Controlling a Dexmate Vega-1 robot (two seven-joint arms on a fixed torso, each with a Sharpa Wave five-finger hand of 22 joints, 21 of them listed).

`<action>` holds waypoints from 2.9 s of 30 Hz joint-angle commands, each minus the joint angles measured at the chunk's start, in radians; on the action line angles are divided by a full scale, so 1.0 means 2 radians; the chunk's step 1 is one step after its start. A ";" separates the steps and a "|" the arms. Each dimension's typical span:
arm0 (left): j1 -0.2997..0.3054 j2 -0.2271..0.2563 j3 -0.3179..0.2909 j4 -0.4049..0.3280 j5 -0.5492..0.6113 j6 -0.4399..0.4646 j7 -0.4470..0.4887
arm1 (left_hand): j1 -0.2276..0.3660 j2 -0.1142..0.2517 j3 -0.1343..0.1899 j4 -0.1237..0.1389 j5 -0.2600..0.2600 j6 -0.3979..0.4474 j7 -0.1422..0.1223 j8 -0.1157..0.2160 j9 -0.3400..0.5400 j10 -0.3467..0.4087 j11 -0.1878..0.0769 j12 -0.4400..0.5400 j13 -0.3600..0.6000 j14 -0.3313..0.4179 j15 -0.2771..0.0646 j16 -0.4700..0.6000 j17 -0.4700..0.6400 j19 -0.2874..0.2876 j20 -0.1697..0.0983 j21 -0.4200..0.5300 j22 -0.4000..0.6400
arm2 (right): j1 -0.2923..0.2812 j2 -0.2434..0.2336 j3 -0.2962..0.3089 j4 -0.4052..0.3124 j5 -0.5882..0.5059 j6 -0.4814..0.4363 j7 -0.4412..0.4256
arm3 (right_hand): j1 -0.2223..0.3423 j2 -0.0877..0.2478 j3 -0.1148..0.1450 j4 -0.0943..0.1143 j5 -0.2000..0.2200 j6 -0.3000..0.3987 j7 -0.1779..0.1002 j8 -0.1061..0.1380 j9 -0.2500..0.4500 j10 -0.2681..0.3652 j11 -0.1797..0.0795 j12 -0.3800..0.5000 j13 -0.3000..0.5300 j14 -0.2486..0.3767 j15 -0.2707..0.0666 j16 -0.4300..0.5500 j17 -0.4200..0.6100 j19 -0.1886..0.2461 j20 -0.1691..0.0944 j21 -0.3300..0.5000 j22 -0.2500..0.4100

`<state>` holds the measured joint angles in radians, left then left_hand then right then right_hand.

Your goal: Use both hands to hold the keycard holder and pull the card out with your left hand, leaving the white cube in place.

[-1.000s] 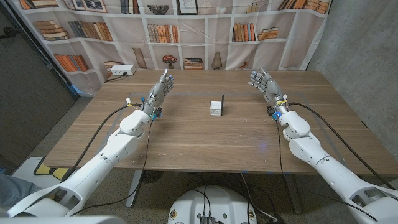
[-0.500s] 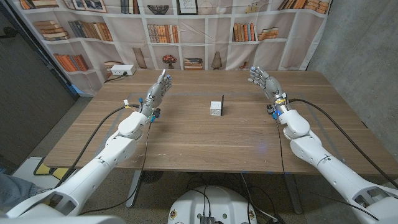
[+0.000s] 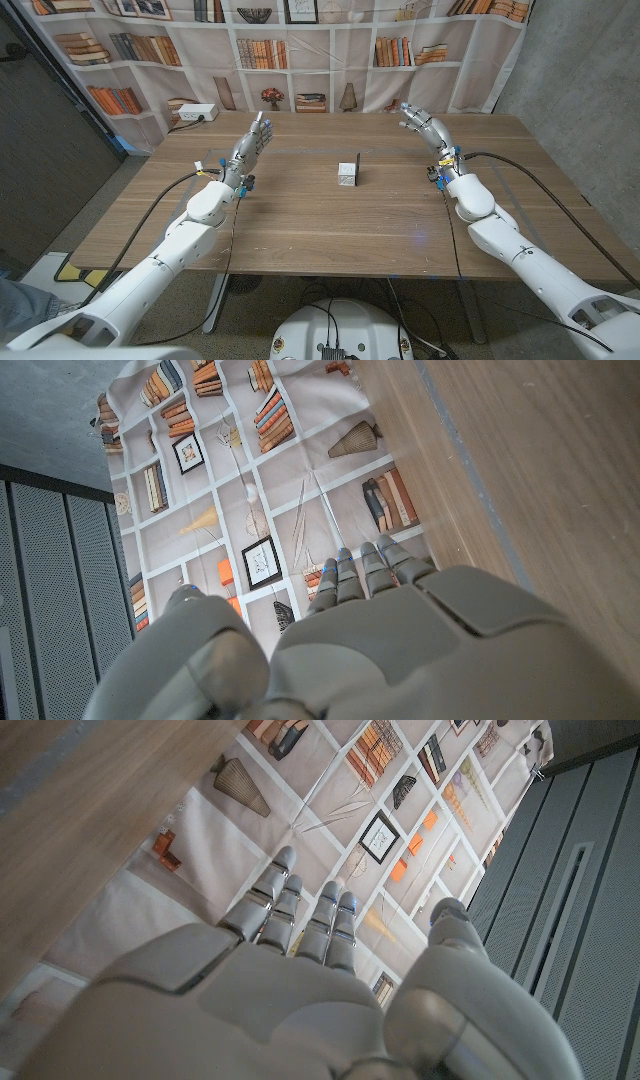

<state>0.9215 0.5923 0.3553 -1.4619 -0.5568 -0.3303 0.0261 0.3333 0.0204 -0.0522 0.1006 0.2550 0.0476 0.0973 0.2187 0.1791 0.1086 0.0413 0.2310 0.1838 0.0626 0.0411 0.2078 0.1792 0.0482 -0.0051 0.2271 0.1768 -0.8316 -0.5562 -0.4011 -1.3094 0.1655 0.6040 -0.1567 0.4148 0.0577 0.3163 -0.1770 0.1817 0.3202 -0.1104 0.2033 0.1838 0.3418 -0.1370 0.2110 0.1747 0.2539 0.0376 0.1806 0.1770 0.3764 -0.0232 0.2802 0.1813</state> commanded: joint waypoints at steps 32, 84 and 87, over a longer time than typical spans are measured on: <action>0.049 0.015 -0.020 -0.040 -0.003 -0.013 0.017 | 0.010 0.005 -0.002 -0.003 -0.005 0.023 -0.003 0.003 0.002 0.023 -0.005 0.002 0.002 0.014 -0.005 -0.002 0.002 0.012 0.001 -0.002 0.001 | 0.026 -0.032 -0.023 -0.039 -0.190 -0.011 -0.091 | 0.159 -0.028 0.026 0.004 0.001 0.069 -0.043 0.008 0.003 0.034 -0.035 -0.001 0.002 -0.007 -0.008 -0.001 0.001 0.005 0.083 -0.032 -0.003; 0.090 0.045 -0.047 -0.064 0.004 -0.011 0.033 | 0.011 0.004 -0.010 -0.004 -0.009 0.028 -0.004 -0.004 0.002 0.026 -0.007 -0.005 0.002 0.018 -0.006 -0.007 0.002 0.003 0.010 -0.010 0.002 | 0.095 -0.108 -0.082 -0.126 -0.310 -0.110 -0.003 | 0.266 0.001 0.027 0.005 0.008 0.096 -0.056 0.001 0.005 0.052 -0.039 -0.008 0.003 0.004 -0.042 0.008 0.002 0.049 0.086 -0.027 -0.001; 0.093 0.045 -0.049 -0.067 0.006 -0.011 0.036 | 0.010 0.003 -0.010 -0.003 -0.009 0.028 -0.004 -0.004 0.002 0.026 -0.007 -0.006 0.002 0.017 -0.006 -0.007 0.002 0.002 0.010 -0.011 0.002 | 0.099 -0.113 -0.085 -0.129 -0.334 -0.114 -0.008 | 0.273 0.002 0.027 0.003 0.007 0.097 -0.056 0.002 0.005 0.052 -0.039 -0.008 0.003 0.007 -0.043 0.008 0.001 0.050 0.084 -0.027 -0.001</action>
<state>1.0870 0.6721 0.2671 -1.5798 -0.5503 -0.3566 0.0864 0.3565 0.0356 -0.0661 0.0924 0.2396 0.1036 0.0910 0.2102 0.1789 0.1566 0.0286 0.2241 0.1836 0.0964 0.0286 0.1956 0.1790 0.0566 0.0111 0.2066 0.1770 -0.6579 -0.7525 -0.5557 -1.5369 -0.4064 0.4048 -0.1770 0.9426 0.0620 0.3688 -0.1631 0.1896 0.5128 -0.2196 0.2102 0.1884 0.4418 -0.2150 0.1959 0.1746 0.2582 -0.0412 0.1925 0.1784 0.4677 0.1462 0.2229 0.1746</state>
